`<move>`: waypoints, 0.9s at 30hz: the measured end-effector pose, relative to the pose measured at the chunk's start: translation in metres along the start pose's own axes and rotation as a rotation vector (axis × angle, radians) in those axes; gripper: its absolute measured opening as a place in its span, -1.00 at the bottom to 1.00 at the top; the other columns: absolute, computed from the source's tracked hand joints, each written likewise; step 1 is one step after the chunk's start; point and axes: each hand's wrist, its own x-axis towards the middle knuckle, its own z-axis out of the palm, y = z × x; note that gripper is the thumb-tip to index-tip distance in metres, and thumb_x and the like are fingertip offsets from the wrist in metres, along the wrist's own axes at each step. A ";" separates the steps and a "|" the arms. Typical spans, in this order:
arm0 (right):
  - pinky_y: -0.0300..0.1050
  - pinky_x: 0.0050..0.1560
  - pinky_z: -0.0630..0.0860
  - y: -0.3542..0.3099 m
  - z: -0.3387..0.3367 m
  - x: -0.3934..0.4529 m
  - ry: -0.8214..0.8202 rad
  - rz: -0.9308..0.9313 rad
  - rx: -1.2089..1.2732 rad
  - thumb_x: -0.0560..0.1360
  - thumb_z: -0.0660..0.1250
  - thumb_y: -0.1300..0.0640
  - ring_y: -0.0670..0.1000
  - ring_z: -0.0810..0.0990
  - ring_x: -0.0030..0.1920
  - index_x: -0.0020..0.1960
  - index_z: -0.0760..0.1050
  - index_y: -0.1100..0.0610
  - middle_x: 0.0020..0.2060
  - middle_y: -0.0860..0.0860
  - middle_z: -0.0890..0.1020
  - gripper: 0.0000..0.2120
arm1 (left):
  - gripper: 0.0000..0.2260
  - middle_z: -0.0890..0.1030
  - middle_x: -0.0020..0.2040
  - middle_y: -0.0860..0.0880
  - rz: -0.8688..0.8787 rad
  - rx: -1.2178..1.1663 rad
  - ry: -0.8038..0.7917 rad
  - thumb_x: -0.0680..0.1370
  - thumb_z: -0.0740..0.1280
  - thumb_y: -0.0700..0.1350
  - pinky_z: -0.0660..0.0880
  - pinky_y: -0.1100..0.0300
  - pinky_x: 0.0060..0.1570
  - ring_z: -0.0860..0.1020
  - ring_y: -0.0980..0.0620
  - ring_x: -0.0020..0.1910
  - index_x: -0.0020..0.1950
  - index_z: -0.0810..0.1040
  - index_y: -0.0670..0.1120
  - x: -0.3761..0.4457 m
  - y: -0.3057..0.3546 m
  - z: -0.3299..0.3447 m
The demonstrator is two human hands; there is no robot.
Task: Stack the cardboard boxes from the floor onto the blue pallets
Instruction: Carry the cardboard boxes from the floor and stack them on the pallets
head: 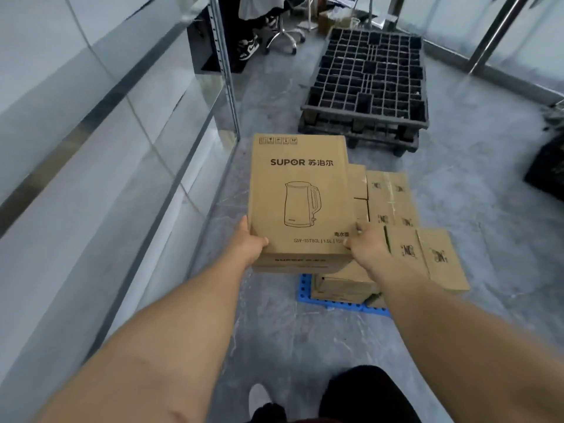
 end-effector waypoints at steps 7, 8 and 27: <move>-0.10 0.17 0.42 -0.010 -0.063 0.104 0.053 -0.009 0.076 0.55 0.21 0.32 0.11 0.47 0.17 0.44 0.26 0.20 0.25 0.15 0.49 -0.53 | -0.38 0.37 0.41 -0.04 0.036 0.073 -0.019 0.51 0.32 -0.22 0.30 0.10 0.34 0.38 -0.06 0.33 0.50 0.14 -0.05 0.090 0.075 0.070; -0.10 0.19 0.41 -0.012 -0.073 0.121 0.047 -0.002 0.093 0.55 0.21 0.33 0.12 0.46 0.20 0.44 0.26 0.21 0.27 0.14 0.48 -0.53 | -0.39 0.39 0.40 -0.04 0.032 0.075 -0.013 0.51 0.32 -0.22 0.32 0.10 0.33 0.39 -0.05 0.32 0.50 0.14 -0.03 0.102 0.085 0.082; -0.16 0.06 0.39 0.012 -0.130 0.376 0.051 0.068 0.090 0.55 0.20 0.32 0.03 0.47 0.08 0.37 0.32 0.14 0.15 0.07 0.53 -0.60 | -0.34 0.27 0.47 -0.02 -0.041 0.094 -0.043 0.55 0.28 -0.20 0.22 0.10 0.38 0.30 -0.03 0.41 0.54 0.00 0.01 0.308 0.148 0.236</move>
